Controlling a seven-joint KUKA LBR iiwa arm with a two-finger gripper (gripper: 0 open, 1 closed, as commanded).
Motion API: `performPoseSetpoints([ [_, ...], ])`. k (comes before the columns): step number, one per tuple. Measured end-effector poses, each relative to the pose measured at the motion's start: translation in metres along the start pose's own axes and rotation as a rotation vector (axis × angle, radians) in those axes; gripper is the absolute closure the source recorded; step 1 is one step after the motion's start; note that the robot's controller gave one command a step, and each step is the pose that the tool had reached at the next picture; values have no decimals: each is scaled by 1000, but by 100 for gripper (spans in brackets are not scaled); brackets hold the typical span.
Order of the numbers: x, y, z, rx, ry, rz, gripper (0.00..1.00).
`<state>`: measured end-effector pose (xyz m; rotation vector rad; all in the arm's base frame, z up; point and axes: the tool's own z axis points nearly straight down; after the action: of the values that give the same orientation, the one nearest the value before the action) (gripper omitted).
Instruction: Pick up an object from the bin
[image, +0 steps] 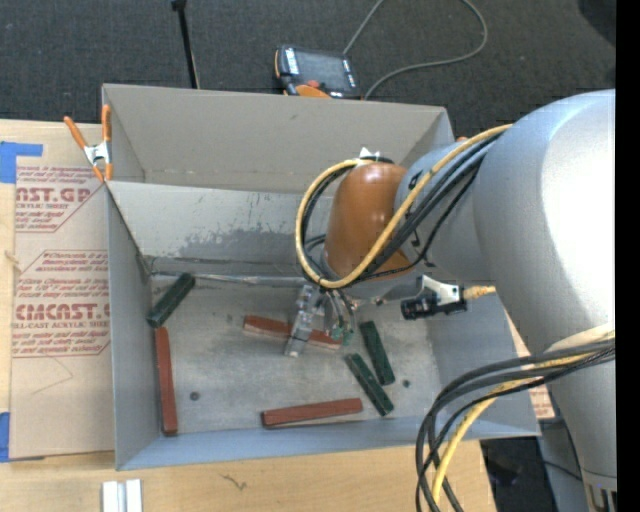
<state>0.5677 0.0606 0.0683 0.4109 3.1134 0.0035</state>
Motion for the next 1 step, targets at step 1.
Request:
performPoseSetpoints([
  [1,-1,1,-32,0,-3,0,100],
])
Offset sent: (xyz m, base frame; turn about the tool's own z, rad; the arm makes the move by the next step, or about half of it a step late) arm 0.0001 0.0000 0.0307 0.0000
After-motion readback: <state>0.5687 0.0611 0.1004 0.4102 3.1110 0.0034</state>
